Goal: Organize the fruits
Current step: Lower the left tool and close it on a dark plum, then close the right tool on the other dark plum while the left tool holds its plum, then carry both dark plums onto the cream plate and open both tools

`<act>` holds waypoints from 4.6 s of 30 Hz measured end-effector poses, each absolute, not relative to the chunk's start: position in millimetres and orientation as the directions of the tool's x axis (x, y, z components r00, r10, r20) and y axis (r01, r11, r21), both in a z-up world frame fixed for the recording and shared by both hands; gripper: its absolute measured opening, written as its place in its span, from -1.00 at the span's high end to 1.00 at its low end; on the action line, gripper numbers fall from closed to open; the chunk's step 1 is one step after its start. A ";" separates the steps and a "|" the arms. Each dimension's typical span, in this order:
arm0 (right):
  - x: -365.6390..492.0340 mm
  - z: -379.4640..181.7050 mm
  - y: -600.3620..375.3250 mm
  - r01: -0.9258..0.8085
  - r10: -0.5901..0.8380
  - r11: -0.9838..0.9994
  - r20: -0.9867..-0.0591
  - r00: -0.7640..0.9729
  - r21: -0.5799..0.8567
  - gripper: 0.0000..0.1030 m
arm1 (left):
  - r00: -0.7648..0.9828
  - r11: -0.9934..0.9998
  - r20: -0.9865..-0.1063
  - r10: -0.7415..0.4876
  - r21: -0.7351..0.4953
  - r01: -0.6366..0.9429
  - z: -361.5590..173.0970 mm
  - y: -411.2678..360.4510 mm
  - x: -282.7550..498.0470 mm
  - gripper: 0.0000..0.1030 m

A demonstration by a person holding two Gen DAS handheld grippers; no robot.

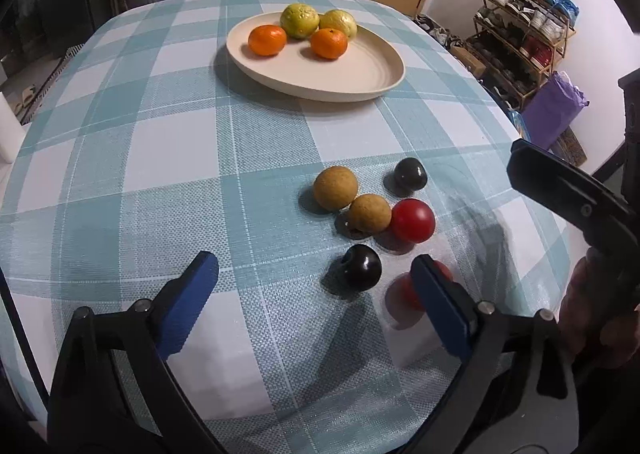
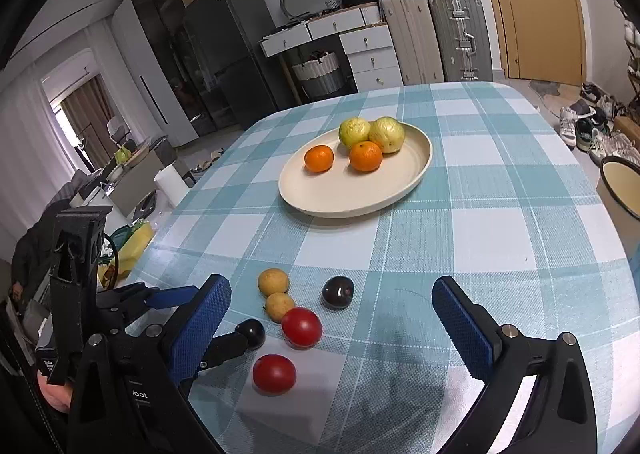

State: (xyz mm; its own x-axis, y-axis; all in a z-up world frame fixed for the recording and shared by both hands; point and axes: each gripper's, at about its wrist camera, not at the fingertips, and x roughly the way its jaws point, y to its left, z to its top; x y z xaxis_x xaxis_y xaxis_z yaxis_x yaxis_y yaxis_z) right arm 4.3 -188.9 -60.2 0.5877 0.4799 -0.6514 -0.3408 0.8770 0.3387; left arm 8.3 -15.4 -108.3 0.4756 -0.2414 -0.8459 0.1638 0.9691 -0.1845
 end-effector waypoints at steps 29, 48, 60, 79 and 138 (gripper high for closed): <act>14.5 -72.9 -198.4 -0.306 0.494 0.869 -0.665 0.560 0.388 -1.00 | 0.385 0.904 -0.819 -0.426 -0.370 0.216 -115.5 -16.7 11.0 0.58; 21.9 -85.0 -189.6 -0.278 0.504 0.864 -0.691 0.519 0.421 -0.99 | 0.426 0.872 -0.765 -0.483 -0.463 0.158 -104.4 24.9 16.9 0.59; 34.0 -94.6 -175.6 -0.269 0.477 0.879 -0.706 0.523 0.395 -0.56 | 0.427 0.854 -0.751 -0.504 -0.507 0.115 -106.8 48.5 23.0 0.59; 41.9 -113.2 -166.0 -0.272 0.472 0.882 -0.742 0.476 0.386 0.31 | 0.424 0.853 -0.753 -0.502 -0.512 0.101 -107.5 50.6 30.3 0.59; 200.2 -84.9 -184.5 -0.279 0.468 0.883 -0.681 0.563 0.377 0.54 | 0.497 0.907 -0.766 -0.408 -0.405 0.121 -75.9 -7.2 254.8 0.59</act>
